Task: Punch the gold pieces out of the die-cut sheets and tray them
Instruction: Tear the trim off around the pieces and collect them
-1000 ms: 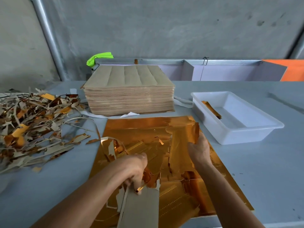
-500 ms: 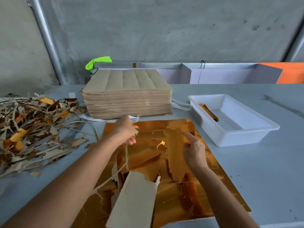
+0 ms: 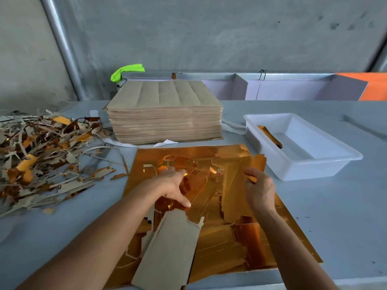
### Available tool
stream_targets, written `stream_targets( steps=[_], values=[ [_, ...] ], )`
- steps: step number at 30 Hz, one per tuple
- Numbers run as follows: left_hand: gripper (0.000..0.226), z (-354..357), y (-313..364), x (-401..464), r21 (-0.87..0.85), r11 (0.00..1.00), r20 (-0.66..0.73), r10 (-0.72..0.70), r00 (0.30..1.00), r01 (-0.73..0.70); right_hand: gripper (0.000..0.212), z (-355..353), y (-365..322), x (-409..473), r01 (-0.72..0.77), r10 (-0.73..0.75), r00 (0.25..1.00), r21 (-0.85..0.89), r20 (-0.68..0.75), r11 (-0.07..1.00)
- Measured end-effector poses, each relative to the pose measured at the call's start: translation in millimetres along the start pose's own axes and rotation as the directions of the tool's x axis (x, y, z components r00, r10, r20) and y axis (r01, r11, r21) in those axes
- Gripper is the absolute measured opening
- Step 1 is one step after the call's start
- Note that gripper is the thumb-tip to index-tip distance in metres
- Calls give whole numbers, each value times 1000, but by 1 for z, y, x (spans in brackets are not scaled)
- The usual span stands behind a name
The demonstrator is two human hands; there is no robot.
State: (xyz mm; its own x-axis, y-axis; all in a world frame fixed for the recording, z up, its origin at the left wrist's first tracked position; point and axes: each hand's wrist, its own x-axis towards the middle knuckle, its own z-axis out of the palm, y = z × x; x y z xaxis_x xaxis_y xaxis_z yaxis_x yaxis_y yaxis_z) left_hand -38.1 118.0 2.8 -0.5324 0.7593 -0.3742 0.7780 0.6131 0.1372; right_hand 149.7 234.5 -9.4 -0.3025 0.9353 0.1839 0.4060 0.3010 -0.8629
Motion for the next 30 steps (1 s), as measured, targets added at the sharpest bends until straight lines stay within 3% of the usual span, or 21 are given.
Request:
stream_targets(
  steps=[3,5,6,8,12,14,15,17,18,20,24,27,30],
  values=[
    [69,-6,-7,9,-108,992,-101,47,994,-57,33,-7,2,2,-17,17,1000,11,-20,1000],
    [40,-12,-9,11,-202,978,-301,-9,954,-54,32,-7,2,1,-22,23,999,16,-27,1000],
    [32,-15,-10,11,-249,967,-405,-59,912,-48,32,-5,1,0,-20,21,999,17,-29,1000],
    [42,-19,-11,13,-264,964,-505,-110,856,-32,32,0,0,-2,-13,14,999,19,-35,1000],
    [67,-24,-5,-6,195,977,-427,1,904,91,31,7,-3,-4,11,-10,999,13,-50,1000],
    [72,-26,-4,-22,190,982,-303,51,952,7,30,10,-4,-5,24,-24,998,4,-52,1000],
    [75,-24,-5,-29,148,988,-167,72,983,-47,30,11,-5,-7,30,-30,998,-2,-53,1000],
    [82,-17,-6,-39,141,986,102,74,992,-88,30,12,-8,-10,39,-39,998,-3,-53,999],
    [82,-13,-6,-43,169,981,155,65,986,-92,30,12,-9,-11,41,-40,998,3,-51,999],
    [73,-7,-6,-47,205,975,113,65,991,-87,29,11,-11,-14,45,-45,998,6,-46,999],
    [33,-13,-11,-50,188,973,-68,147,987,-132,26,9,-13,-20,79,-80,996,-19,-49,997],
    [26,-26,-14,-54,122,976,-101,195,976,-183,26,7,-16,-22,120,-122,991,-37,-56,992],
    [25,-45,-10,-58,62,971,-238,237,942,-229,26,4,-21,-22,185,-189,981,-75,-48,980]
  ],
)
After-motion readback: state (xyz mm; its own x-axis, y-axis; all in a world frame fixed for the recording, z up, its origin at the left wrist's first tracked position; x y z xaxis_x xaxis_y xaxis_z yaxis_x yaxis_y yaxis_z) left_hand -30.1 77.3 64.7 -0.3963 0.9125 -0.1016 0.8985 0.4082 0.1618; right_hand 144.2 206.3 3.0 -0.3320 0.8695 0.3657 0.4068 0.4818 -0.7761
